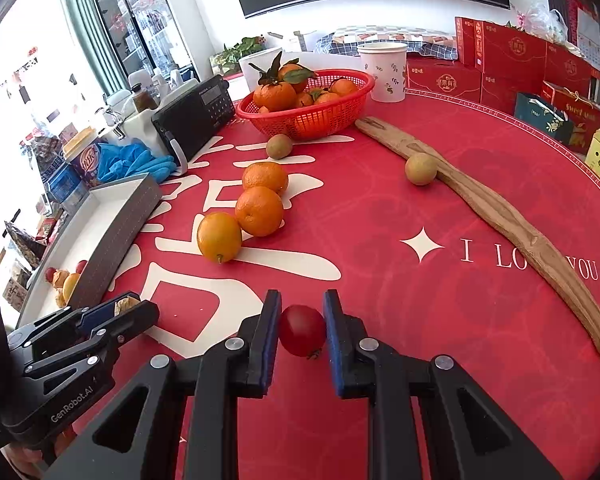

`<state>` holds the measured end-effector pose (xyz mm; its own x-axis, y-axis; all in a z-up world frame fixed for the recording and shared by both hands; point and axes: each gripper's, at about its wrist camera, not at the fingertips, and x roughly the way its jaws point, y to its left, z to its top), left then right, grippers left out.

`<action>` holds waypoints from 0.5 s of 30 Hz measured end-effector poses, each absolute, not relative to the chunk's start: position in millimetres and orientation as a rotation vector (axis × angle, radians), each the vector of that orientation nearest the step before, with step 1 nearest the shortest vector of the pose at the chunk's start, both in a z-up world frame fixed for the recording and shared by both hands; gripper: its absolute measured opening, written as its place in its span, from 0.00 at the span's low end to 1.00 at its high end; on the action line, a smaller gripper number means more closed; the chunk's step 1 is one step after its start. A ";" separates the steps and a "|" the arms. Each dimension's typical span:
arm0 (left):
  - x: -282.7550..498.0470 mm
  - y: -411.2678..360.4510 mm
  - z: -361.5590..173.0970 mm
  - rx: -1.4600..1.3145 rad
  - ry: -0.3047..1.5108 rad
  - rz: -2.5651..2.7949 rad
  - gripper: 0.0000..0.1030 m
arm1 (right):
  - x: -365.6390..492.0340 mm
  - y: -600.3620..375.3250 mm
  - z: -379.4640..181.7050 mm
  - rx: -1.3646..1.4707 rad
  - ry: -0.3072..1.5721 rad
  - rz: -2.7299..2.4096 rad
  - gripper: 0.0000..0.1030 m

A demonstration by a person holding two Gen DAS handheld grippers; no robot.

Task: Organize fruits
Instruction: 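Grasp a red tomato with the right tool while the left tool holds the physalis, then carry the physalis in the left tool and tomato in the right tool over the tray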

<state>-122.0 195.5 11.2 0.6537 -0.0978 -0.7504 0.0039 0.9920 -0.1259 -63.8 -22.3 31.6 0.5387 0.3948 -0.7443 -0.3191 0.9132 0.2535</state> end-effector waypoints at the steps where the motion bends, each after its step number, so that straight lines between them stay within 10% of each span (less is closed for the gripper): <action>1: -123.4 195.0 11.3 -0.114 0.856 -0.056 0.28 | -63.5 -22.3 31.2 0.093 0.910 0.426 0.22; 15: -127.9 199.2 16.1 -0.110 0.833 -0.037 0.28 | -62.1 -21.1 28.1 0.108 0.923 0.426 0.22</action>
<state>-127.9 199.2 16.1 0.6725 -0.0755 -0.7363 -0.0105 0.9937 -0.1116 -62.1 -21.1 28.1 0.5268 0.4008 -0.7496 -0.3098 0.9117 0.2698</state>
